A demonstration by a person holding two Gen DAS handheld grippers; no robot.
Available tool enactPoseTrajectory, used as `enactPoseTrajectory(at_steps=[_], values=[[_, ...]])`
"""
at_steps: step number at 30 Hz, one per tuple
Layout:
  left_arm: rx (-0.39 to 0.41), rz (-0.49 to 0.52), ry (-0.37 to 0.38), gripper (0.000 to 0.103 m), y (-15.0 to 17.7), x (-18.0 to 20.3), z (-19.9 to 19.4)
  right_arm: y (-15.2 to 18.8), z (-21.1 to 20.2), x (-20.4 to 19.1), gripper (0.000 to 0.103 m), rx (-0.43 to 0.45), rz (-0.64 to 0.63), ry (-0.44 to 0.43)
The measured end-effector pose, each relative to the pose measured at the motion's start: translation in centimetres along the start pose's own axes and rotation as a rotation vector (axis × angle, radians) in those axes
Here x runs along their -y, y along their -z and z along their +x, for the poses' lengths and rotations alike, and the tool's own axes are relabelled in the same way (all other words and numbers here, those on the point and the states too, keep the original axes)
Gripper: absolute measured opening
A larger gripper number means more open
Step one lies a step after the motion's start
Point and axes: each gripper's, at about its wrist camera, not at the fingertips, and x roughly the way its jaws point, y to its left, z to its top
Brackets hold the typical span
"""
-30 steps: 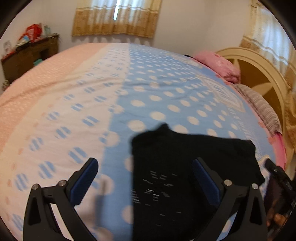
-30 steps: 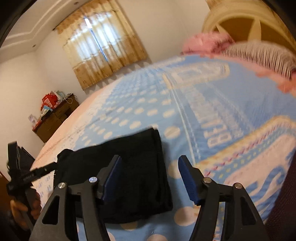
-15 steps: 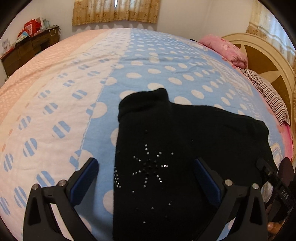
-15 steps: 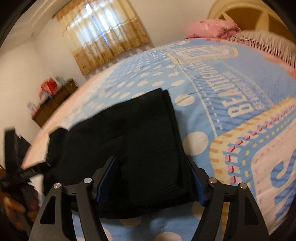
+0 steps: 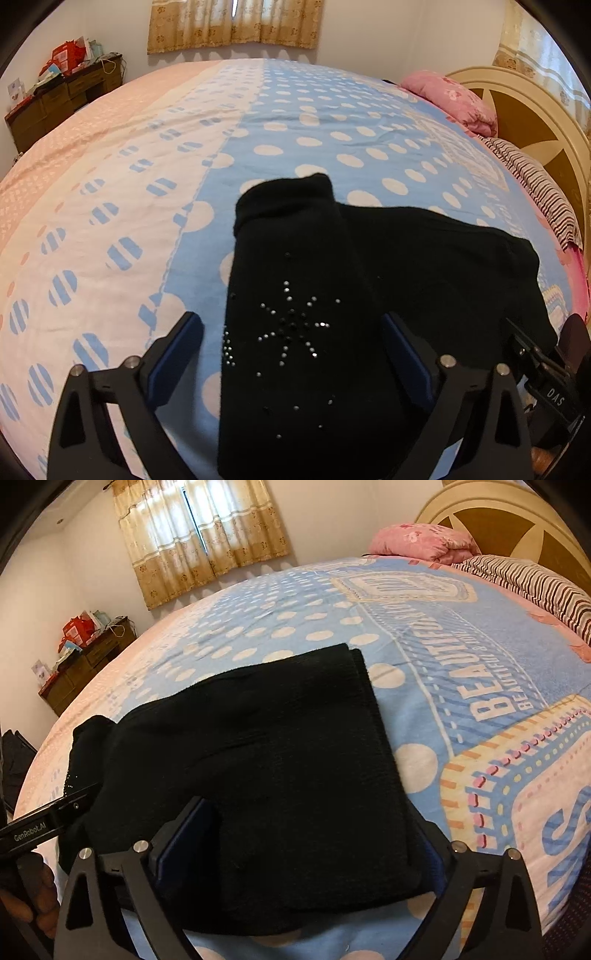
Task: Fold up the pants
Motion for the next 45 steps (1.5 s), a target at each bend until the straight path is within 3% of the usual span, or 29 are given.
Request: enactPoseTrajectory(at_steps=[7, 15, 22, 25, 28, 29, 30, 32, 34, 37, 41, 45], values=[[0.006, -0.005, 0.007, 0.098, 0.1, 0.0, -0.1, 0.4, -0.9, 0.3, 0.098, 0.006, 0.014, -0.028], [0.006, 0.002, 0.052, 0.100, 0.2, -0.4, -0.4, 0.5, -3.4, 3.2, 0.098, 0.057, 0.147, -0.085], [0.009, -0.024, 0.095, 0.100, 0.4, -1.6, -1.7, -0.7, -6.2, 3.8, 0.098, 0.133, 0.100, -0.022], [0.030, -0.047, 0.138, 0.100, 0.3, -1.7, -2.1, -1.1, -5.4, 4.4, 0.098, 0.100, 0.116, -0.029], [-0.023, -0.032, 0.154, 0.100, 0.6, -0.7, -1.3, -0.5, -3.2, 4.0, 0.098, 0.031, 0.118, -0.056], [-0.041, -0.015, 0.129, 0.100, 0.8, -0.4, -0.9, -0.1, -2.5, 3.7, 0.087, 0.002, 0.123, -0.082], [-0.033, 0.003, 0.110, 0.100, 0.9, -0.1, -0.9, 0.3, -2.1, 3.2, 0.083, -0.011, 0.119, -0.104], [-0.026, 0.012, 0.100, 0.096, 1.0, 0.2, -1.1, 0.7, -2.2, 1.5, 0.066, -0.001, 0.026, -0.063], [-0.036, -0.012, 0.109, 0.092, 1.0, -0.1, -1.1, 0.8, -2.2, 0.4, 0.064, -0.007, -0.024, -0.029], [-0.032, -0.020, 0.109, 0.085, 1.0, -0.1, -1.2, 0.7, -2.1, 0.8, 0.063, -0.015, 0.014, -0.049], [-0.032, -0.017, 0.111, 0.080, 1.0, 0.0, -1.3, 1.0, -2.4, -0.1, 0.049, -0.005, -0.045, -0.027], [-0.027, -0.020, 0.108, 0.074, 1.0, -0.2, -1.2, 1.2, -2.4, 0.1, 0.047, 0.001, -0.038, -0.027]])
